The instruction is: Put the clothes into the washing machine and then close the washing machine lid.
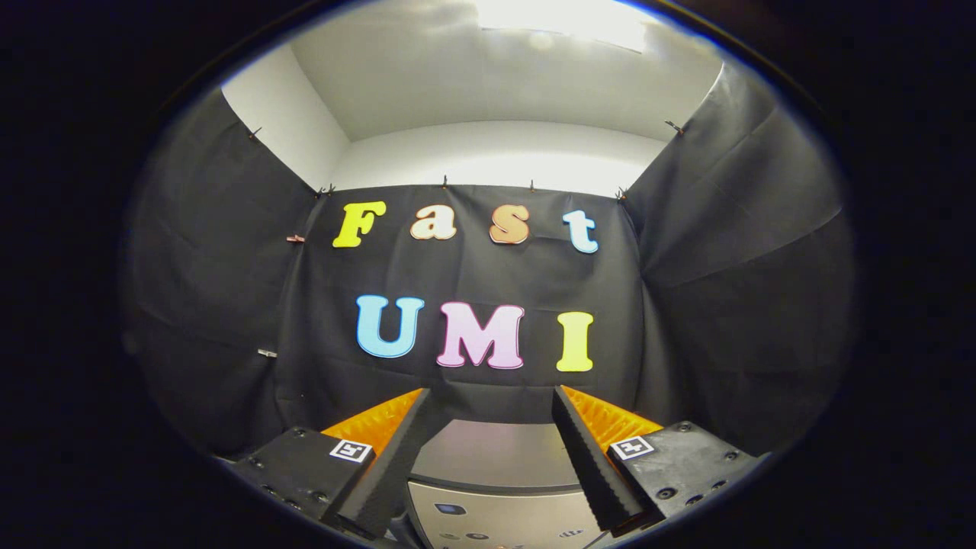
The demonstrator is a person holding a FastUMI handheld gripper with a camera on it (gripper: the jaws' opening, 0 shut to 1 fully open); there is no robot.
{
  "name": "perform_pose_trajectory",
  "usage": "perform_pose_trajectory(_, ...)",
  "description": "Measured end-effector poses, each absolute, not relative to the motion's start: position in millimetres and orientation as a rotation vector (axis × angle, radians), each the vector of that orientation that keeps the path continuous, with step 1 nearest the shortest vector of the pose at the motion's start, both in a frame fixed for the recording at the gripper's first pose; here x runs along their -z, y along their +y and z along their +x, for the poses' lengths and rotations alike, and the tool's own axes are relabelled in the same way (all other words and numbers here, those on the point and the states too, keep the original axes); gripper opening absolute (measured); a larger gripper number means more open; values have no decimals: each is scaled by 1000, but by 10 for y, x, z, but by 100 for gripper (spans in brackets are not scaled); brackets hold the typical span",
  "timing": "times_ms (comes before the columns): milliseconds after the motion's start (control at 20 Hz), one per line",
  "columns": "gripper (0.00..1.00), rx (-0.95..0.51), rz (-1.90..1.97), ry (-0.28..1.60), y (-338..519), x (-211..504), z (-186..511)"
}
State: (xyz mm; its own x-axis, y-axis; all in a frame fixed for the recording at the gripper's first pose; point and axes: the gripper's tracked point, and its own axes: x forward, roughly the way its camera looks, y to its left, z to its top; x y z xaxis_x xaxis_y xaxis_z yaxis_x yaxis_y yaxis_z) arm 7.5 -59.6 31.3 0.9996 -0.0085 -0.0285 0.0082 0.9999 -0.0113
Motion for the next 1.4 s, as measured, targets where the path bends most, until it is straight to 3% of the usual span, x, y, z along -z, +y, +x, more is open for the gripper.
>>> perform_pose_trajectory(1400, 98, 33, -15, 62, -648, -184, 183)
